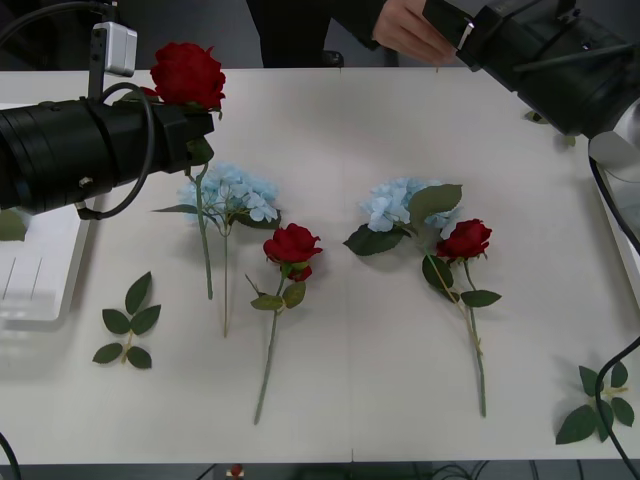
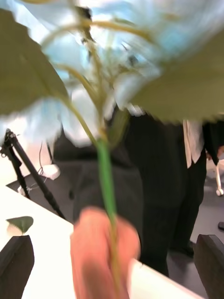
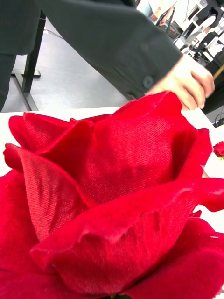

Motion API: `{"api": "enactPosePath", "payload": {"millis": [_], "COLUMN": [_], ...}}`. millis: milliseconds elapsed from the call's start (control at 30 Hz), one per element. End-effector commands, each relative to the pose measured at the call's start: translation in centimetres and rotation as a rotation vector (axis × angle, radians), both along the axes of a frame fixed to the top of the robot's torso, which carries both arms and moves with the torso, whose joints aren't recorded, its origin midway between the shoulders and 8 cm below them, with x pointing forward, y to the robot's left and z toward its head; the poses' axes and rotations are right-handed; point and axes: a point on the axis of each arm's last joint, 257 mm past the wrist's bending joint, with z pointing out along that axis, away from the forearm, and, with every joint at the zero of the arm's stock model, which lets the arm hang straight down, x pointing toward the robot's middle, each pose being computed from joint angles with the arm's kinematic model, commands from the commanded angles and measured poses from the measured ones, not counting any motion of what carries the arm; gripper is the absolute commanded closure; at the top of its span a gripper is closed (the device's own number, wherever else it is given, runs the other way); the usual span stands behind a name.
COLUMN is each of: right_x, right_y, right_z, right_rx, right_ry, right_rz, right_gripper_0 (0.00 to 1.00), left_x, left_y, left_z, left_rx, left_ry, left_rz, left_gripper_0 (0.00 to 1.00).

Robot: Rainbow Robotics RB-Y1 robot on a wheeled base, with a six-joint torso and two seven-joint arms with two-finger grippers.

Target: Place the red flowers into the right box and the blue flowers into the left box. If a person shows an open palm, hand one flower to the person first, then continue sorting.

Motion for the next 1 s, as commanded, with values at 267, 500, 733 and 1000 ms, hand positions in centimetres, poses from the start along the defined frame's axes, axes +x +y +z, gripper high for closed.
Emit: {"api": "enactPosePath", "payload": {"millis": [267,500,733,1000], "right_x": [-3.5,-5.7,-8.5,-14.3], "right_y": [-7.2,-10.8,-11.9,-11.0], "right_z": [-0.4,-3.3,-6.5,-11.7], "right_rx": [-0.085,-0.131,-0.152,-0.172], "right_ry": [0.009,0.086,0.177,0.365], "right_rz": [0.022,0.039,0.108,0.296], "right_gripper_0": [0.0,0.0,0.0,0.0], "left_x": [-0.7,-0.8,-1.4,-2.3], "left_y": [-0.5,-4.4,-8.1,-12.7], "left_z": [1.0,2.1,3.3,6.5], "left_rx": [-0.024,-0.12,-0.208,-0.377], "left_ry": [-0.005,-0.038,-0.039,-0.056], "left_rz": [-0.019,-0.056,-0.102,-0.15], "left_gripper_0": [1.0,1.0,1.0,1.0]}}
